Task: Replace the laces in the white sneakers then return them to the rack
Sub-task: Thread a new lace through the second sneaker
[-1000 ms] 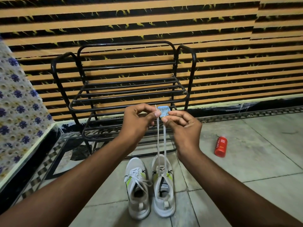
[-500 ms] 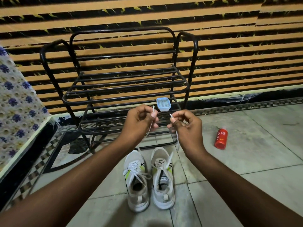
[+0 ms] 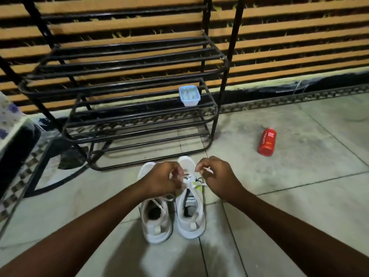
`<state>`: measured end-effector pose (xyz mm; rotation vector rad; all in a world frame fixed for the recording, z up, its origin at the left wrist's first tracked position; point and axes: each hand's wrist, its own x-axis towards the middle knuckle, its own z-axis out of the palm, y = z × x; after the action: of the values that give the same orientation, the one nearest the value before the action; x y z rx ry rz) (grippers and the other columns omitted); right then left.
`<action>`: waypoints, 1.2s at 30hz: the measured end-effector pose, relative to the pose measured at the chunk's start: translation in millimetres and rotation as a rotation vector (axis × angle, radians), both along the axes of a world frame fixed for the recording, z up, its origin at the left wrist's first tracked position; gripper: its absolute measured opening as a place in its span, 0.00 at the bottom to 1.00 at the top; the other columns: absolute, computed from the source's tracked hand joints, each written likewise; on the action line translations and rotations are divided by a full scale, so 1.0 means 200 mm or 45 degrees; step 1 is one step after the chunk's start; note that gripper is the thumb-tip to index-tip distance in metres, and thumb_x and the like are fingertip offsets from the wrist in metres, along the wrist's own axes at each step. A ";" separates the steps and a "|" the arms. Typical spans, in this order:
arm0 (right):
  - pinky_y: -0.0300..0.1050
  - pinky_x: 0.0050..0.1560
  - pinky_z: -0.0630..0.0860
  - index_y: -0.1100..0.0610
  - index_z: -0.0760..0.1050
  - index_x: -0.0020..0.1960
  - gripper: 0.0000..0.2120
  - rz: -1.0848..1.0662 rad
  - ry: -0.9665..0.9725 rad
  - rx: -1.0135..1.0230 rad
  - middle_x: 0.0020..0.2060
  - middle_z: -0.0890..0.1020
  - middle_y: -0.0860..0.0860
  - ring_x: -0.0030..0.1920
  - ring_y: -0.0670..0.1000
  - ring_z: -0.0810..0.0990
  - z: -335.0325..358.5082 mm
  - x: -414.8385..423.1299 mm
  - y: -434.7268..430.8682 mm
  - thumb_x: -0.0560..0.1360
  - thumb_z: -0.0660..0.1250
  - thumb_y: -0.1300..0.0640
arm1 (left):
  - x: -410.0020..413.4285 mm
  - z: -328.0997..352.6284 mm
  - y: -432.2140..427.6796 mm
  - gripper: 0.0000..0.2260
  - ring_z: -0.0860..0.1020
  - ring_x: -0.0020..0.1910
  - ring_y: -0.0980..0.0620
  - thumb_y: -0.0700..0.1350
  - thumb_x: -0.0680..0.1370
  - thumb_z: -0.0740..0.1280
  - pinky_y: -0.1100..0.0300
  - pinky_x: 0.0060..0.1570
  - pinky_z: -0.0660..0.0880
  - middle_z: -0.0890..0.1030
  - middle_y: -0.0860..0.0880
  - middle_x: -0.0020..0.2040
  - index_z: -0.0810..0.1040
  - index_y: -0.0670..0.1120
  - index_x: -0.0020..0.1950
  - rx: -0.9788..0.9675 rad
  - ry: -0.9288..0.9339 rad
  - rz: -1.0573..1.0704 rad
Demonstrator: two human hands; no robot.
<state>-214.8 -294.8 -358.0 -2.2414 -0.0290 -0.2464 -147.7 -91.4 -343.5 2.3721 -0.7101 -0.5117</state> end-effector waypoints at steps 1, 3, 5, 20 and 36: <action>0.38 0.46 0.72 0.57 0.83 0.45 0.09 0.028 0.057 -0.011 0.40 0.80 0.52 0.42 0.49 0.80 -0.05 0.01 0.00 0.72 0.69 0.69 | 0.00 -0.06 -0.01 0.09 0.79 0.41 0.60 0.45 0.71 0.78 0.65 0.44 0.74 0.83 0.55 0.43 0.80 0.51 0.47 0.090 -0.003 -0.063; 0.34 0.44 0.71 0.56 0.84 0.43 0.05 0.076 0.145 0.004 0.38 0.79 0.47 0.39 0.45 0.79 -0.12 0.02 0.02 0.70 0.74 0.64 | 0.00 -0.15 -0.02 0.16 0.80 0.43 0.59 0.56 0.69 0.80 0.65 0.44 0.76 0.82 0.56 0.44 0.78 0.53 0.49 0.145 -0.029 -0.132; 0.33 0.44 0.73 0.55 0.83 0.44 0.06 0.098 0.197 -0.006 0.38 0.78 0.44 0.40 0.44 0.80 -0.17 0.03 0.05 0.68 0.78 0.59 | -0.01 -0.20 -0.03 0.21 0.80 0.45 0.57 0.62 0.66 0.80 0.56 0.46 0.79 0.81 0.56 0.45 0.76 0.54 0.49 0.104 -0.045 -0.098; 0.35 0.39 0.74 0.56 0.79 0.39 0.10 0.070 0.345 -0.213 0.33 0.82 0.49 0.37 0.49 0.81 -0.18 0.11 0.13 0.62 0.78 0.58 | 0.05 -0.28 0.00 0.27 0.76 0.39 0.55 0.71 0.60 0.77 0.53 0.42 0.78 0.78 0.55 0.38 0.74 0.52 0.41 0.323 -0.052 -0.106; 0.36 0.41 0.74 0.56 0.84 0.38 0.09 0.199 0.338 -0.307 0.34 0.84 0.50 0.37 0.47 0.81 -0.21 0.16 0.12 0.65 0.66 0.65 | 0.07 -0.30 -0.01 0.31 0.77 0.46 0.52 0.74 0.58 0.75 0.52 0.46 0.79 0.78 0.55 0.46 0.72 0.55 0.48 0.428 0.015 -0.112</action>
<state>-182.9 -271.0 -399.5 -2.4791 -0.0955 0.1475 -133.6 -94.0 -402.9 2.6530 -0.7763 -0.7312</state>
